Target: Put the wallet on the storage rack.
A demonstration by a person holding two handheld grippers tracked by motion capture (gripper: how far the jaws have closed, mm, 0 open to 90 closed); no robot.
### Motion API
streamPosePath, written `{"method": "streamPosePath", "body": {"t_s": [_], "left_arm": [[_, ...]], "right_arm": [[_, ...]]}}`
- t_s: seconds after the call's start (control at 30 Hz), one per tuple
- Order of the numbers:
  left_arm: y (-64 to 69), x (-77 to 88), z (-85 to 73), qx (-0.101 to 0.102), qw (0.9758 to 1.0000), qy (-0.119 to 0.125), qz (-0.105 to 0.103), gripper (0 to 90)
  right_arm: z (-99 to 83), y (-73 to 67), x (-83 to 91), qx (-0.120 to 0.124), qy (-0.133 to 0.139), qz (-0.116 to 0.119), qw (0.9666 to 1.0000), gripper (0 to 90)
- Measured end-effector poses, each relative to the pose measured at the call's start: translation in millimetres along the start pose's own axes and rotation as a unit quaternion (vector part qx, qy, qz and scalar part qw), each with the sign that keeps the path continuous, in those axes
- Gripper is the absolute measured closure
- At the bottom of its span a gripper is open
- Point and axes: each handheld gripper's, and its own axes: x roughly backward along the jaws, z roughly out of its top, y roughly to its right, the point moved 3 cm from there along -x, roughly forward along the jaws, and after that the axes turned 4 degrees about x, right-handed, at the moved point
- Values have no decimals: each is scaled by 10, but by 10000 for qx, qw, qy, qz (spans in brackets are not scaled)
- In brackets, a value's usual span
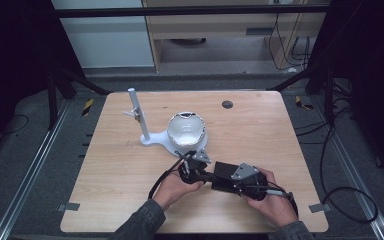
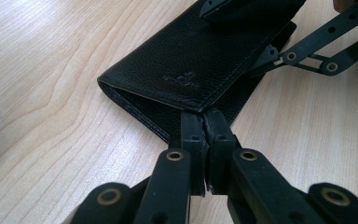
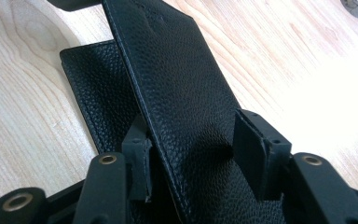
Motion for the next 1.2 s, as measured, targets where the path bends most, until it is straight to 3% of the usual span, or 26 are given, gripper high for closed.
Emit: {"method": "streamPosePath", "body": {"t_s": [0.23,0.4,0.53,0.7,0.9,1.2], "left_arm": [[5,8,37,21,10000,6,17,880],[2,24,65,44,10000,55,48,866],[-5,53,61,52,9998,81,189,799],[-58,124,42,49,9992,59,381,727],[-126,196,13,136,9985,29,528,604],[-193,312,9,216,9983,21,546,451]], "right_arm": [[-19,-11,-14,-7,-6,-22,10000,471],[-13,20,-1,36,-1,-143,9999,609],[18,73,43,198,67,-282,9994,739],[61,123,75,305,84,-301,9990,806],[104,155,92,420,142,-361,9984,840],[156,222,150,290,400,-342,9982,844]]}}
